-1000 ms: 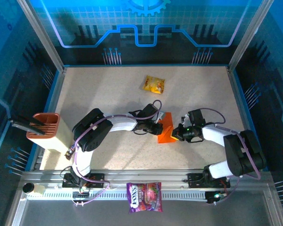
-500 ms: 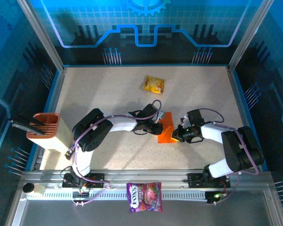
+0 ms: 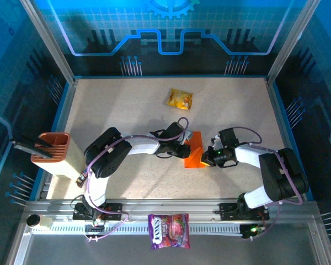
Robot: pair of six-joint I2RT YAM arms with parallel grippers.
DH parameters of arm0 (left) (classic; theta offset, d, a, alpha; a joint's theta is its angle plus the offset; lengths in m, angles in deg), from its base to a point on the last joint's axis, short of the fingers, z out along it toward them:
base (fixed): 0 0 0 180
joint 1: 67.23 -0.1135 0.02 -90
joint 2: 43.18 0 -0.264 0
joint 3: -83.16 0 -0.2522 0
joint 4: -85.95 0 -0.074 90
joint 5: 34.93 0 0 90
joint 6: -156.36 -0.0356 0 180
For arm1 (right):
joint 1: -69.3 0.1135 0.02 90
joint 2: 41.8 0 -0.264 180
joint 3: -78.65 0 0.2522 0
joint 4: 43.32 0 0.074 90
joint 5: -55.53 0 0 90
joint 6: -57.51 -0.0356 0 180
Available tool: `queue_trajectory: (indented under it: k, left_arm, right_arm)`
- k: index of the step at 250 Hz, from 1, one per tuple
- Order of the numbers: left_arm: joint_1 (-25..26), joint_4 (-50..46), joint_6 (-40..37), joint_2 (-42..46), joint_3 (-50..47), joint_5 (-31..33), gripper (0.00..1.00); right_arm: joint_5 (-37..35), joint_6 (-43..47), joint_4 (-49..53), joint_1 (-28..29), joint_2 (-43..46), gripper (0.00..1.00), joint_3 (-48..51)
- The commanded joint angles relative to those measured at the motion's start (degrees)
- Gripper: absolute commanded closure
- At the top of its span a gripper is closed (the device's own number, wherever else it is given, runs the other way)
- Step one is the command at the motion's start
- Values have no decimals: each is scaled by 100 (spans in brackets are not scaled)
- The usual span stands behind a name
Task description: Fold a paper plane with a square sheet of paper (pick it up from the middle)
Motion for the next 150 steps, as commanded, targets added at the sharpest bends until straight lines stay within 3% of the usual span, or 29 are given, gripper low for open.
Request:
queue_trajectory:
  k: [1, 83, 150]
  left_arm:
    - [-51, -287, -42, 15, -120, 57, 98]
    - [-53, -317, -31, -37, -101, 42, 98]
    - [-51, -372, -32, -76, -61, 55, 98]
  right_arm:
    - [-203, -61, 106, 69, -19, 100, 67]
    - [556, -733, -1009, -22, -142, 100, -377]
    - [619, -1016, -1503, 8, -463, 100, -458]
